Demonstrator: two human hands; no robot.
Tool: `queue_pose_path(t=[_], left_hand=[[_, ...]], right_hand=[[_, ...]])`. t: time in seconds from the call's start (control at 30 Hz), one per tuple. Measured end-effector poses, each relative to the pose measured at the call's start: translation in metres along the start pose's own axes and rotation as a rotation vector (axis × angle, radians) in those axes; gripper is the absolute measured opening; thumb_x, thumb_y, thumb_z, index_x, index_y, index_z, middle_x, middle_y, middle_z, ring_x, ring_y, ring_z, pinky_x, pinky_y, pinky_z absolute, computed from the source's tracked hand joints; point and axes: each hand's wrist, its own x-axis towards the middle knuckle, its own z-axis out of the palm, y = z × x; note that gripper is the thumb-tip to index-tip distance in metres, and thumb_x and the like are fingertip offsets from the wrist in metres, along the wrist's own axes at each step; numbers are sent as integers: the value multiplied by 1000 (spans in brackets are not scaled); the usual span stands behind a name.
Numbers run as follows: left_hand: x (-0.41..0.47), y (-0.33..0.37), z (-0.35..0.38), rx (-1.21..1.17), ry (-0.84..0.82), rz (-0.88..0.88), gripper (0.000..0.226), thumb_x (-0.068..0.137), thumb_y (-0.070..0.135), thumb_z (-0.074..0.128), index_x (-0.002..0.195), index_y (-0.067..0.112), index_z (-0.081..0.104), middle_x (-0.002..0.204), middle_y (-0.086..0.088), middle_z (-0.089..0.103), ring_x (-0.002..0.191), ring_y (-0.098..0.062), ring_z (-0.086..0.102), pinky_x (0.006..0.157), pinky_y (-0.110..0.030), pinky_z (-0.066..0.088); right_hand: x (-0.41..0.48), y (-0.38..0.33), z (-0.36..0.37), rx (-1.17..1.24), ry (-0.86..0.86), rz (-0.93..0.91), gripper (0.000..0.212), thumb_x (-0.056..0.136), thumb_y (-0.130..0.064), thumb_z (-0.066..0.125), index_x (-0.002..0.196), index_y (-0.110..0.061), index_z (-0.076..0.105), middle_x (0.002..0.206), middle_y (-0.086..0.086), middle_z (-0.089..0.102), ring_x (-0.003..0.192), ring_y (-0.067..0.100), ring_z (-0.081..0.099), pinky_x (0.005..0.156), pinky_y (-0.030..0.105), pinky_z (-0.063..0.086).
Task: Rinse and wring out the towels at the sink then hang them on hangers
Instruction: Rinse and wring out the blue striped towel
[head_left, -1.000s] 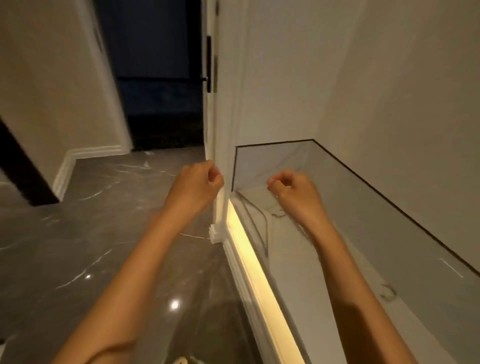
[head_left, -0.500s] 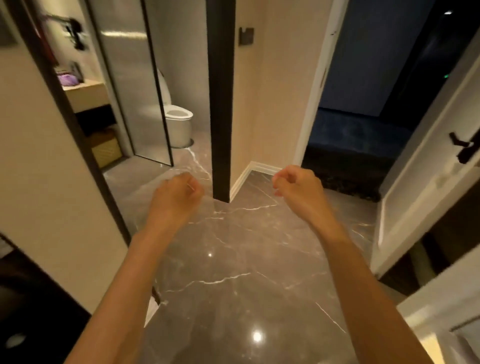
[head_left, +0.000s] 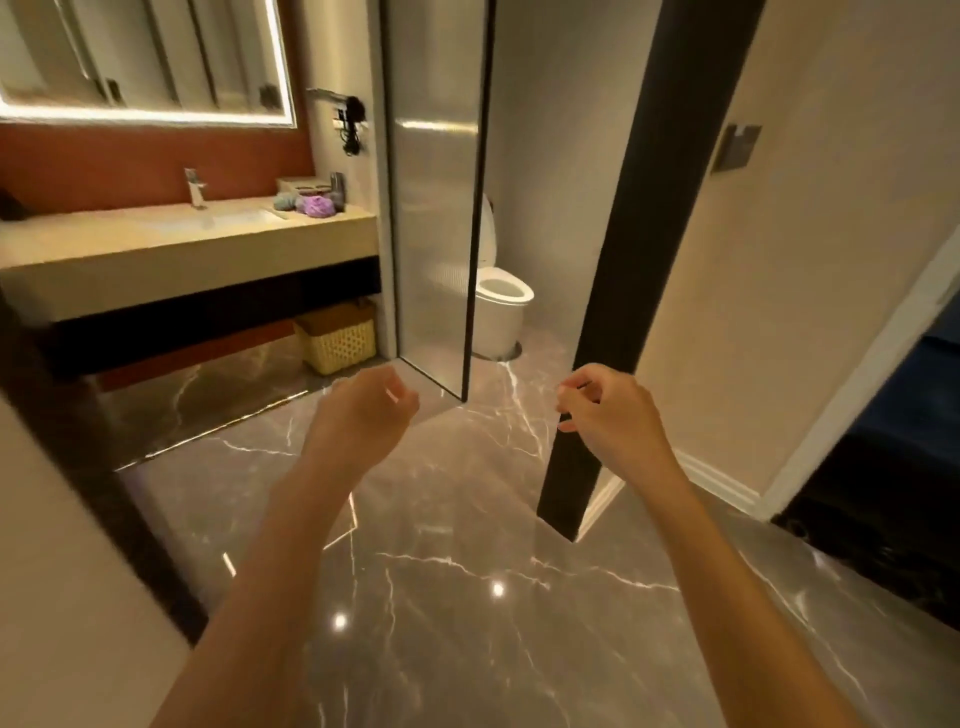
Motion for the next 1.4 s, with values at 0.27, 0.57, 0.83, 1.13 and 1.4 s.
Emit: queue_pose_path(t=[0.27, 0.57, 0.83, 1.13, 1.4], left_hand=[[225, -66, -9, -30, 216, -163, 22, 92, 17, 54, 106, 2, 61, 93, -10, 63, 78, -17, 54, 67, -23, 40], [513, -158, -13, -120, 356, -236, 27, 93, 16, 53, 115, 1, 57, 102, -14, 65, 82, -17, 56, 62, -20, 43], [754, -222, -20, -127, 337, -304, 39, 94, 24, 52, 129, 9, 45, 86, 3, 56, 66, -4, 51, 55, -13, 38], [1029, -310, -24, -91, 306, -356, 33, 92, 26, 53, 121, 11, 51, 110, -6, 62, 87, -12, 54, 73, -23, 46], [1252, -403, -45, -102, 194, -473, 32, 92, 25, 53, 121, 11, 50, 117, -11, 60, 102, -24, 57, 85, -32, 43]], right_hand=[[263, -41, 126, 59, -242, -100, 5, 92, -22, 53, 93, -18, 58, 92, 3, 64, 86, 21, 65, 85, 35, 53], [533, -95, 288, 72, -316, -207, 19, 94, -19, 53, 105, -7, 62, 88, 1, 59, 85, 16, 61, 61, 14, 39], [760, -145, 416, 40, -341, -259, 16, 94, -20, 51, 105, -11, 61, 91, -1, 58, 87, 14, 56, 66, 20, 41], [1009, -202, 580, 72, -444, -280, 9, 94, -22, 52, 97, -18, 60, 90, -6, 56, 86, 11, 54, 64, 19, 40], [1201, -253, 715, 65, -498, -189, 10, 92, -22, 51, 97, -20, 60, 90, -7, 56, 91, 11, 53, 73, 25, 42]])
